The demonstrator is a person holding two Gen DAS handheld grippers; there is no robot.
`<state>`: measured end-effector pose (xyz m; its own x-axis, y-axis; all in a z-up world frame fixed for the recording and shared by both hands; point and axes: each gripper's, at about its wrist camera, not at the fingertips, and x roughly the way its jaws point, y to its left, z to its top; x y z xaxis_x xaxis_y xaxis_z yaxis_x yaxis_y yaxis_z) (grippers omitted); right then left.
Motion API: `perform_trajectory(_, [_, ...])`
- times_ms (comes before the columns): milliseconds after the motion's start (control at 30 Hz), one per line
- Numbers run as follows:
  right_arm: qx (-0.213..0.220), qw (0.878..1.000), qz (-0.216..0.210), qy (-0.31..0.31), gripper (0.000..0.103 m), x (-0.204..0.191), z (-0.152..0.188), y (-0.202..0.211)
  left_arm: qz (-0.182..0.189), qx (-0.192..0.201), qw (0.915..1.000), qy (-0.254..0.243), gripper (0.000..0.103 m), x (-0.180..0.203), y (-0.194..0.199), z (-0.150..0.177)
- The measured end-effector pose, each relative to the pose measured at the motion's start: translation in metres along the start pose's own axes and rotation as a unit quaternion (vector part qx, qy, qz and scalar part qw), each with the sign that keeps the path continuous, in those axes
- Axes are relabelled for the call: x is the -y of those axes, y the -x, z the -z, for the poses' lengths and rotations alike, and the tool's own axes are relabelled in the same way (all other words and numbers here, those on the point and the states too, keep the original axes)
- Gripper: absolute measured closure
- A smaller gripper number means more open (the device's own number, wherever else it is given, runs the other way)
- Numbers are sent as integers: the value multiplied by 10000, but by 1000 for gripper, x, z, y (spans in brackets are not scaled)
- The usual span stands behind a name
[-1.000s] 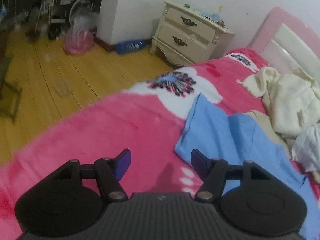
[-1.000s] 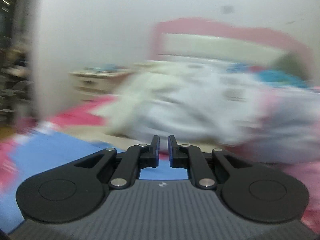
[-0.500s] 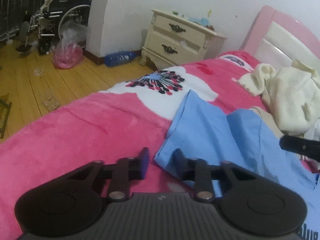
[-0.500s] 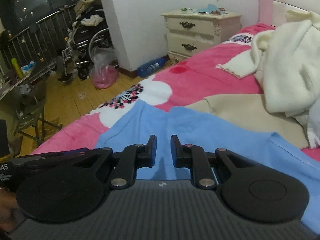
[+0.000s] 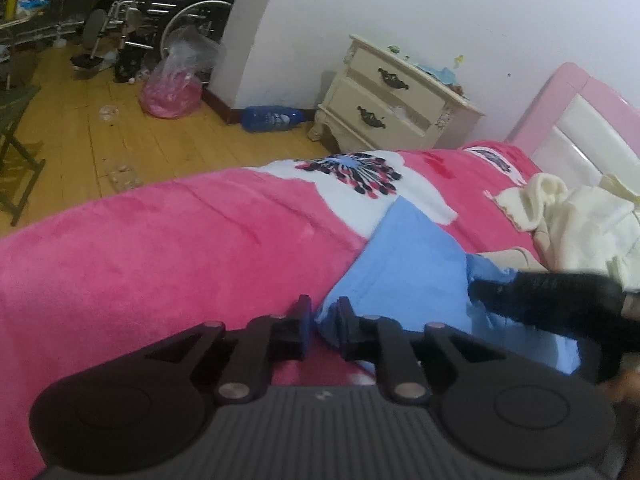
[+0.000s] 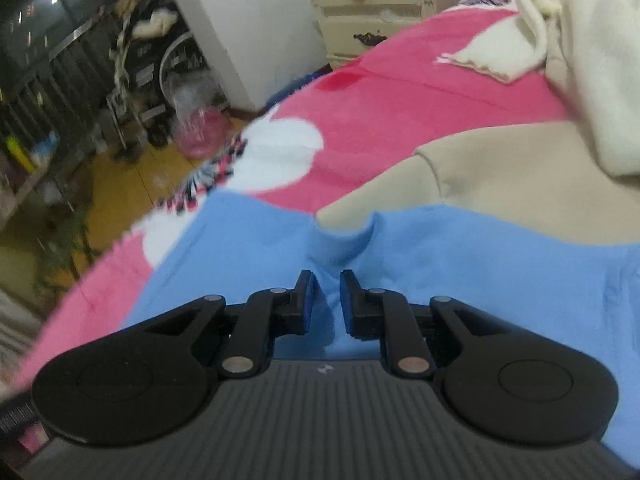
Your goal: Fold clothes
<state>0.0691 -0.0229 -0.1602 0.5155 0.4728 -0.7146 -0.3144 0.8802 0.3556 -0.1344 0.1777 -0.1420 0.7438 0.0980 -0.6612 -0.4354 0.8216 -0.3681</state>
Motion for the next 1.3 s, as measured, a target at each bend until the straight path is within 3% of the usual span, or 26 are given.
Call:
perform_trajectory(33, [-4, 9999, -64, -84, 87, -2, -3, 6, 33, -3, 10000, -10, 69, -1, 0, 0])
perform_trajectory(100, [44, 9994, -277, -192, 81, -9, -11, 20, 99, -10, 9999, -29, 66, -2, -1, 1])
perform_trajectory(233, [-299, 9963, -752, -277, 57, -43, -32, 15, 10, 110, 9996, -242, 70, 5, -1, 5])
perform_trajectory(300, [-693, 9941, -824, -138, 54, -66, -40, -4, -14, 190, 9992, -342, 74, 8, 1, 7])
perform_trajectory(433, [-1376, 9898, -172, 321, 52, -104, -42, -57, -62, 352, 9979, -542, 91, 14, 3, 9])
perform_trajectory(500, [-1472, 9883, 44, 391, 51, -110, -40, -73, -85, 432, 9970, -642, 96, 17, 5, 10])
perform_trajectory(567, [-1412, 9889, 144, 447, 54, -113, -41, -73, -109, 513, 9959, -742, 97, 20, 6, 11])
perform_trajectory(633, [-1321, 9901, 207, 434, 83, -114, -44, -68, -133, 593, 9946, -841, 98, 24, 7, 13])
perform_trajectory(700, [-1220, 9923, 54, 203, 95, -106, -47, -59, -99, 738, 9923, -990, 98, 29, 12, 14])
perform_trajectory(867, [-548, 9941, -877, -331, 97, -83, -51, -17, 285, 1322, 9764, -1686, 98, 52, 43, 18])
perform_trajectory(1033, [60, 9831, -1684, -713, 97, -57, -48, 31, 892, 1617, 9468, -2635, 98, 79, 65, 39])
perform_trajectory(1167, [553, 9753, -1970, -831, 97, -31, -37, 68, 1328, 1622, 9269, -3113, 97, 96, 72, 54])
perform_trajectory(1300, [935, 9702, -1941, -1113, 97, 2, -19, 99, 1649, 1435, 9164, -3353, 97, 107, 71, 66])
